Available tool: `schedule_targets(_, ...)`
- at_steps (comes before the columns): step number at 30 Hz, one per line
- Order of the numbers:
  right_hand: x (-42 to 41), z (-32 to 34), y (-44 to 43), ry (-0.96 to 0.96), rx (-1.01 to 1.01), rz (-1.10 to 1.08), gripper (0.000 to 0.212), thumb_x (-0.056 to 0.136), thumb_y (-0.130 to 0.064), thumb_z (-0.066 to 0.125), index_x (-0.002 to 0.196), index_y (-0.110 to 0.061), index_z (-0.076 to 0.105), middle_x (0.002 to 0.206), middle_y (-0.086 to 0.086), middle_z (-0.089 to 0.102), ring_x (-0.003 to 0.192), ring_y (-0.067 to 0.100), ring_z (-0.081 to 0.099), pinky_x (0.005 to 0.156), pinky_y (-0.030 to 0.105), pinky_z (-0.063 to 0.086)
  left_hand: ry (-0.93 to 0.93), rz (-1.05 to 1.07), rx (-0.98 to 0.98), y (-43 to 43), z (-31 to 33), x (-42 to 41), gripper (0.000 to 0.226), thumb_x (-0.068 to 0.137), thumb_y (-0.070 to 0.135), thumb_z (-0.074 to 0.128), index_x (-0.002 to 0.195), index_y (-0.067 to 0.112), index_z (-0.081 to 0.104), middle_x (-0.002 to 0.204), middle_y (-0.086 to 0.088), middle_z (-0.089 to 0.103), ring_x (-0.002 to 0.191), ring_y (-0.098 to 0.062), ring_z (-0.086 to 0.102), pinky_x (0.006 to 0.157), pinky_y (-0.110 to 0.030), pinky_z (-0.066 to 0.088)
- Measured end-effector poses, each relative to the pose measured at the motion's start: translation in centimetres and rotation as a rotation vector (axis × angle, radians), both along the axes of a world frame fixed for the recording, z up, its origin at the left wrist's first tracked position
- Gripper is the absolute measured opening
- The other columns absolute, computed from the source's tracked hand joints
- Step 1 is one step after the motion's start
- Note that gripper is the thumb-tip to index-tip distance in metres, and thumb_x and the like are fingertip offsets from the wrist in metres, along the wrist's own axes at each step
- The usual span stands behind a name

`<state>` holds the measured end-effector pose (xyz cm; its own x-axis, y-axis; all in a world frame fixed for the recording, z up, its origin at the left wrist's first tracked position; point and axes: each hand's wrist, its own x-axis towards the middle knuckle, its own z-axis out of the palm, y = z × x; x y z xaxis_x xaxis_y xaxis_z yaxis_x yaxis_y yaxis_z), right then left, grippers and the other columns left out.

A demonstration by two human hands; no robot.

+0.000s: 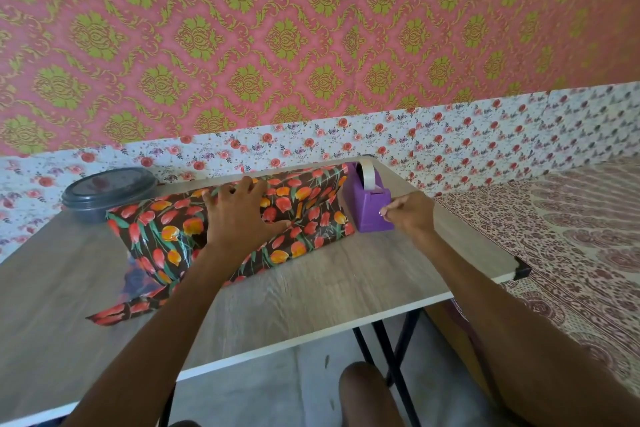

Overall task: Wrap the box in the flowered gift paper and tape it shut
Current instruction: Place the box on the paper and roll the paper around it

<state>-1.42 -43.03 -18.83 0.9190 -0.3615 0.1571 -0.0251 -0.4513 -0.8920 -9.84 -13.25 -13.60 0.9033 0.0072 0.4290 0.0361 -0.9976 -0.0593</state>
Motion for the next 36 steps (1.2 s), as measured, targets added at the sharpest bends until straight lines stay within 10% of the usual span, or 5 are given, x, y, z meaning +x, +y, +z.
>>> schedule_targets(7, -3.7, 0.5, 0.7, -0.268, -0.228, -0.054, 0.008, 0.085, -0.020, 0.075, 0.086, -0.013, 0.077, 0.086, 0.003, 0.076, 0.079, 0.016, 0.071, 0.070, 0.023, 0.047, -0.042, -0.015, 0.005, 0.1, -0.4, 0.1, 0.092, 0.070, 0.086, 0.050, 0.141, 0.028, 0.040, 0.142, -0.001, 0.046, 0.130, -0.037, 0.044, 0.110, -0.066, 0.026)
schedule_targets(16, -8.1, 5.2, 9.5, -0.281, 0.541, 0.438, 0.033, 0.076, -0.009, 0.083, 0.106, -0.013, 0.070, 0.096, 0.003, 0.074, 0.084, 0.015, 0.073, 0.067, 0.028, 0.060, -0.181, -0.030, 0.110, 0.2, -1.6, -1.0, 0.084, 0.077, 0.084, 0.041, 0.137, 0.026, 0.044, 0.141, -0.003, 0.050, 0.132, -0.029, 0.044, 0.115, -0.067, 0.007)
schedule_targets(26, -7.7, -1.2, 14.6, -0.597, 0.049, 0.244, 0.069, 0.076, -0.026, 0.084, 0.130, -0.020, 0.042, 0.120, -0.003, 0.055, 0.094, 0.011, 0.064, 0.072, 0.023, 0.057, -0.308, -0.055, 0.138, 0.5, -3.7, -2.7, 0.106, 0.071, 0.080, 0.058, 0.153, 0.022, 0.027, 0.155, -0.009, 0.033, 0.146, -0.035, 0.024, 0.116, -0.065, 0.005)
schedule_targets(32, -7.2, -1.5, 12.6, -0.643, -0.193, 0.241, 0.033, 0.095, -0.042, 0.051, 0.121, -0.021, 0.047, 0.105, -0.004, 0.062, 0.093, 0.009, 0.062, 0.072, 0.035, 0.056, -0.269, -0.124, 0.168, 1.2, -3.6, -3.2, 0.120, 0.060, 0.078, 0.071, 0.155, 0.023, 0.022, 0.160, -0.010, 0.019, 0.149, -0.034, 0.008, 0.118, -0.060, 0.001)
schedule_targets(36, -8.8, -1.2, 12.3, -0.779, -0.214, 0.373, 0.008, 0.093, -0.022, 0.063, 0.100, -0.018, 0.065, 0.098, -0.009, 0.058, 0.086, 0.000, 0.058, 0.066, 0.023, 0.053, -0.252, -0.116, 0.145, 1.2, -2.8, -3.7, 0.107, 0.076, 0.053, 0.075, 0.156, 0.025, 0.009, 0.163, -0.009, 0.007, 0.150, -0.034, -0.003, 0.119, -0.057, -0.004)
